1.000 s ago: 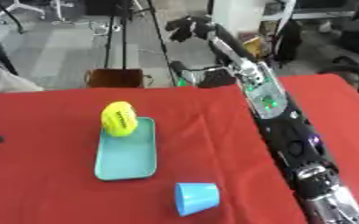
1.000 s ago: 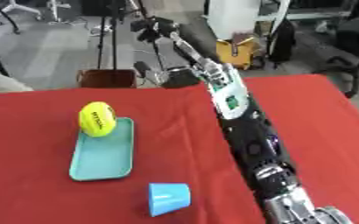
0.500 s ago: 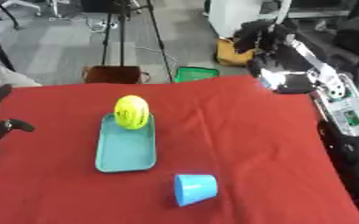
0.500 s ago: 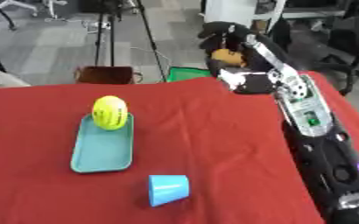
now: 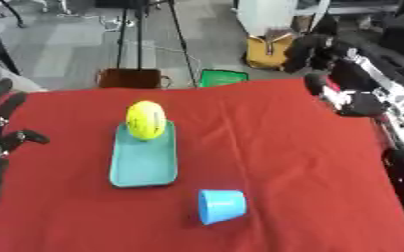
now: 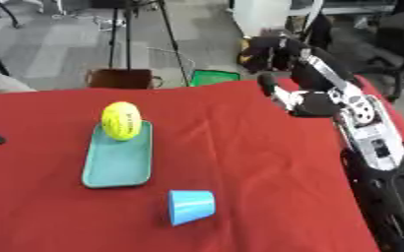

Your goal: Pick up objects on the table and place them in the box.

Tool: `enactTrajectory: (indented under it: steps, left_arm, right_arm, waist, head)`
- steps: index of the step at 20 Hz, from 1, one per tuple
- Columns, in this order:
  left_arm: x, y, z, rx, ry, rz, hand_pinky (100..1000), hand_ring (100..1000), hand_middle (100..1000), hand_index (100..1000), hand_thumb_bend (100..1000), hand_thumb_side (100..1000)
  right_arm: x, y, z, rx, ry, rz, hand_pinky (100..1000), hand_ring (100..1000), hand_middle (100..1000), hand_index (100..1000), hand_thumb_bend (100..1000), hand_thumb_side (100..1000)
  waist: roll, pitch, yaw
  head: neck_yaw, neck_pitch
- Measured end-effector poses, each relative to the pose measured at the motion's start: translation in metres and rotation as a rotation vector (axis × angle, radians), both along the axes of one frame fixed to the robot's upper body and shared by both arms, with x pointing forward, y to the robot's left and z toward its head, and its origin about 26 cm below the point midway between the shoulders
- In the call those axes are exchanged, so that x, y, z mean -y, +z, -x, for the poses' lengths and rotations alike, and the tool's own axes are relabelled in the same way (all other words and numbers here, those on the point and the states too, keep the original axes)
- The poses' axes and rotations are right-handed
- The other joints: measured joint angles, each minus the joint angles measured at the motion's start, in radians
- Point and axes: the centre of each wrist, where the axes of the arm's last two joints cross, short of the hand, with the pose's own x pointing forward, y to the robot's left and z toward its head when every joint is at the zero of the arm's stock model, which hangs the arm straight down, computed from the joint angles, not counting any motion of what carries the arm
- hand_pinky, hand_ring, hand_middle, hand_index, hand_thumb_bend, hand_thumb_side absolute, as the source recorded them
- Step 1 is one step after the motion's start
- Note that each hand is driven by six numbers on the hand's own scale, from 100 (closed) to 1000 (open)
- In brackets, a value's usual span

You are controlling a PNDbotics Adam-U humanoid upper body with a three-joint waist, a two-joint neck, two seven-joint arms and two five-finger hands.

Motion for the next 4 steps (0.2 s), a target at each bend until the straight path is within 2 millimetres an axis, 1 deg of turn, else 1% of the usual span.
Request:
enactTrajectory:
  steps: [4]
  left_arm:
    - [0.0021,0.0017,-0.0017,0.010,0.000,0.002,598,1000,1000,967,543,807]
  right_arm:
    - [0.0012,0.0019,0.0017,-0.017,0.010,0.010,700,725,747,889,166,393]
  waist:
    - [0.016,0.027,-0.010]
  head:
    - [0.000,-0.001]
